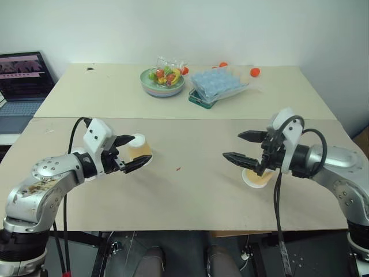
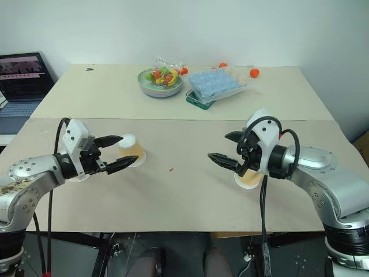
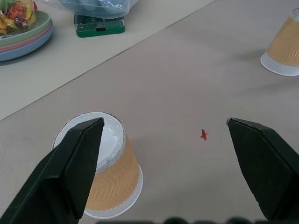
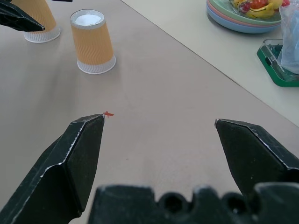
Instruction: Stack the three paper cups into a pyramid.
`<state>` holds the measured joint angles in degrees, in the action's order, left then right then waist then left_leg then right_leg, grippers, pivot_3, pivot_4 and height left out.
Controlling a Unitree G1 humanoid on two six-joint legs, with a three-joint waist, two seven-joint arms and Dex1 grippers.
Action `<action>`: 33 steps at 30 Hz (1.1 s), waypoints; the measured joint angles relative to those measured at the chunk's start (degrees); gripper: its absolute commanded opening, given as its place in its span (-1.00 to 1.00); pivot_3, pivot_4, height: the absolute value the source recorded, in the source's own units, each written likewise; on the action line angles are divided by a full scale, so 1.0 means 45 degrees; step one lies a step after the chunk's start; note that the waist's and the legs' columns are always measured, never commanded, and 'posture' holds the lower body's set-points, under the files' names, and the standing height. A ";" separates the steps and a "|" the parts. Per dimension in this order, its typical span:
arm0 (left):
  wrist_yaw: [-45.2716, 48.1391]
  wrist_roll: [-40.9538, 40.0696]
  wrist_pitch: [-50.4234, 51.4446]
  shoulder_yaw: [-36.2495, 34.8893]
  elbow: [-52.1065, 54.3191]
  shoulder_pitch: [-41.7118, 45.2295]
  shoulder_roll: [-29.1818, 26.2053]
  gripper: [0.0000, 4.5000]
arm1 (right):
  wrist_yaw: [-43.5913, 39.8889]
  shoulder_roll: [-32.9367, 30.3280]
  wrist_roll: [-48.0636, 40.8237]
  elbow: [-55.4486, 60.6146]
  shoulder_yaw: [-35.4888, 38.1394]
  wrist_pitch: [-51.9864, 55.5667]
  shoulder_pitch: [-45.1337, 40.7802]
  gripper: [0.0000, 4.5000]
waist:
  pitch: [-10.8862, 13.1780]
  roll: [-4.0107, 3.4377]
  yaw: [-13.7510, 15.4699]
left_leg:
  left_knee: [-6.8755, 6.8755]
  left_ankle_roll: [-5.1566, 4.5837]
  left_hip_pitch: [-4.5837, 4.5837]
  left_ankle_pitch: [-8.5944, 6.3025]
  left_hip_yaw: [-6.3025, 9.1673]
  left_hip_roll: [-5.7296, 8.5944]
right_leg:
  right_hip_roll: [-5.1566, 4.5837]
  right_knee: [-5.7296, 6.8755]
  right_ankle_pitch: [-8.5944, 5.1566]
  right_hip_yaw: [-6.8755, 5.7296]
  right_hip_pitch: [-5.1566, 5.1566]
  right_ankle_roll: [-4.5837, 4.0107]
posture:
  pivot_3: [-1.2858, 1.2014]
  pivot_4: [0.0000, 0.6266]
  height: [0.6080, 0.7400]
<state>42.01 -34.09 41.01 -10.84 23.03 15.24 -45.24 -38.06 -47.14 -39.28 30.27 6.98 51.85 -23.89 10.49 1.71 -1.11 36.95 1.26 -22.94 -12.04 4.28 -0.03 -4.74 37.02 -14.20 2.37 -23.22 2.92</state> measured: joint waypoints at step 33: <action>-0.7119 0.1600 0.0538 -0.0061 0.1964 -0.1775 0.4482 1.00 | 0.0590 0.0363 0.0145 -0.0289 -0.0322 0.0240 -0.0749 0.98 | 0.0000 0.0007 0.0068 | 0.0007 0.0002 0.0005 0.0000 -0.0001 0.0003 | 0.0000 0.0003 0.0005 0.0003 0.0007 -0.0005 | 0.03 -0.52 1.00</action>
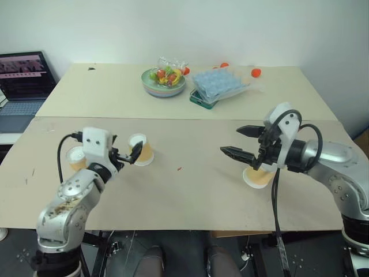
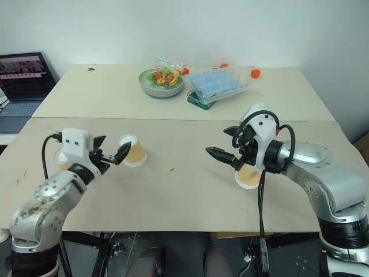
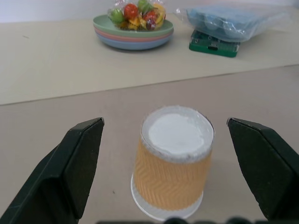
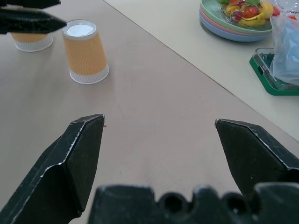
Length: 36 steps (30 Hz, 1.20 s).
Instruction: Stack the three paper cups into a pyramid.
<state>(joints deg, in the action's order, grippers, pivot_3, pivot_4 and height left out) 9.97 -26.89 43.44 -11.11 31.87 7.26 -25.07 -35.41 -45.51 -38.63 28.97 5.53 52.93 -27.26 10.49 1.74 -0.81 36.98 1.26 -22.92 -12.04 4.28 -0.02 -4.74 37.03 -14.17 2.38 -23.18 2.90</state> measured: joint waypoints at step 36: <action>0.0805 0.2125 -0.2661 0.1243 -0.3380 0.1714 0.1151 0.89 | 0.1072 -0.0022 -0.0705 0.0769 0.0400 0.0832 -0.0288 0.99 | 0.0000 0.0000 -0.0004 | 0.0001 0.0000 -0.0004 0.0000 -0.0001 0.0003 | -0.0001 -0.0001 0.0001 -0.0002 0.0000 0.0001 | 0.03 -0.52 1.00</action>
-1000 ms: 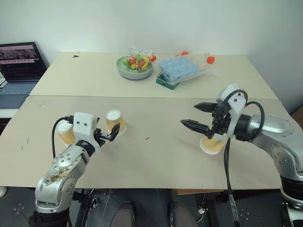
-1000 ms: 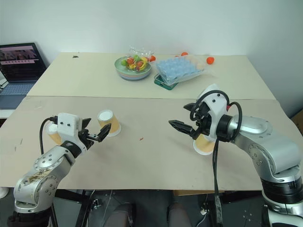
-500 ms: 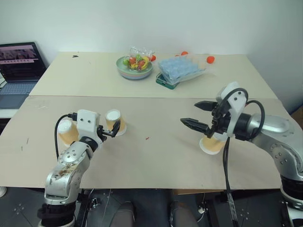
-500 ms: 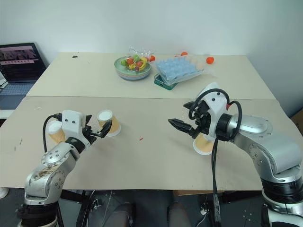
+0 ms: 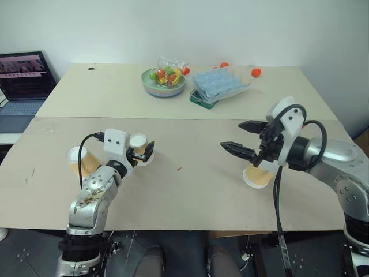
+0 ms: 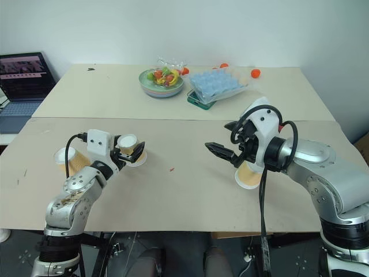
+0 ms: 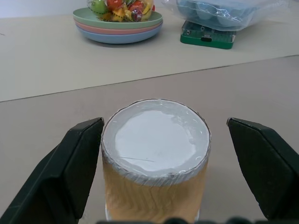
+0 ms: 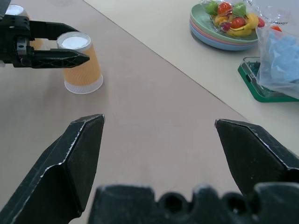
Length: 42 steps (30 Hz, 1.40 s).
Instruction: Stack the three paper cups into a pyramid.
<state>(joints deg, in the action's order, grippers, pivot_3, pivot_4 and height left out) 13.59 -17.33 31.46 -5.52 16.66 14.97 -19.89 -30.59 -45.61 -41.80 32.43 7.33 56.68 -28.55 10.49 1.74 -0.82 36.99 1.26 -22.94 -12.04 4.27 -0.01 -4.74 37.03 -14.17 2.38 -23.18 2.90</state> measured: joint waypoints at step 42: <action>0.9337 -0.0548 -0.1439 0.4395 -0.3690 0.4452 -0.1143 0.12 | 0.1880 0.0143 -0.0902 0.1590 0.1055 0.0759 0.0099 1.00 | 0.0001 -0.0001 -0.0015 | 0.0000 -0.0003 -0.0024 0.0000 0.0001 0.0002 | 0.0001 -0.0010 -0.0004 -0.0002 -0.0013 0.0005 | 0.03 -0.52 1.00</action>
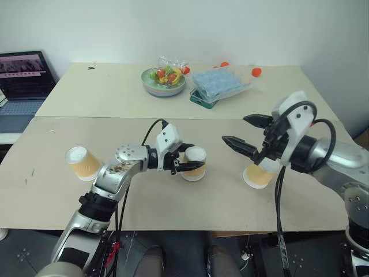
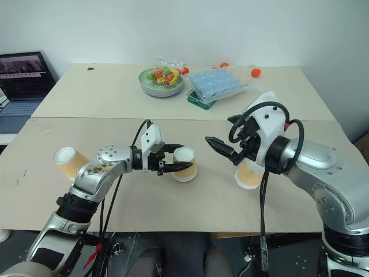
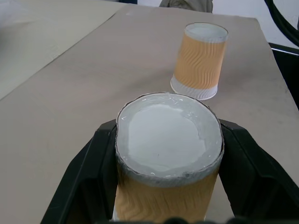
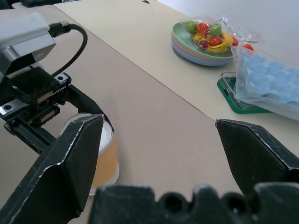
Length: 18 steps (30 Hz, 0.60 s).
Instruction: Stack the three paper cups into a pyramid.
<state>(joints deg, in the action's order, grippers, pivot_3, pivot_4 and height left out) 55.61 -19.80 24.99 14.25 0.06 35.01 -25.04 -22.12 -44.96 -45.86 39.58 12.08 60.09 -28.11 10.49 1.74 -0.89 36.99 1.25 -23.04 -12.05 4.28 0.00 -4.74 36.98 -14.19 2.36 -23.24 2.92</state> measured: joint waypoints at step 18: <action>0.0305 0.0202 -0.0008 0.0131 0.0308 -0.0428 0.0190 0.98 | 0.0305 -0.0172 -0.0317 0.0089 0.0093 0.0273 -0.0213 1.00 | 0.0000 -0.0001 0.0005 | 0.0004 -0.0001 0.0003 0.0000 0.0001 0.0000 | 0.0000 0.0006 0.0000 0.0000 0.0002 0.0000 | 0.03 -0.52 1.00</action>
<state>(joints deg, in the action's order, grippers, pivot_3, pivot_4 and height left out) 56.99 -18.89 24.95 14.85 1.44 33.08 -24.18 -20.75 -45.74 -47.29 39.98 12.50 61.32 -29.07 10.49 1.73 -0.87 37.00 1.24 -23.03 -12.05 4.28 0.00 -4.74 37.01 -14.19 2.37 -23.23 2.92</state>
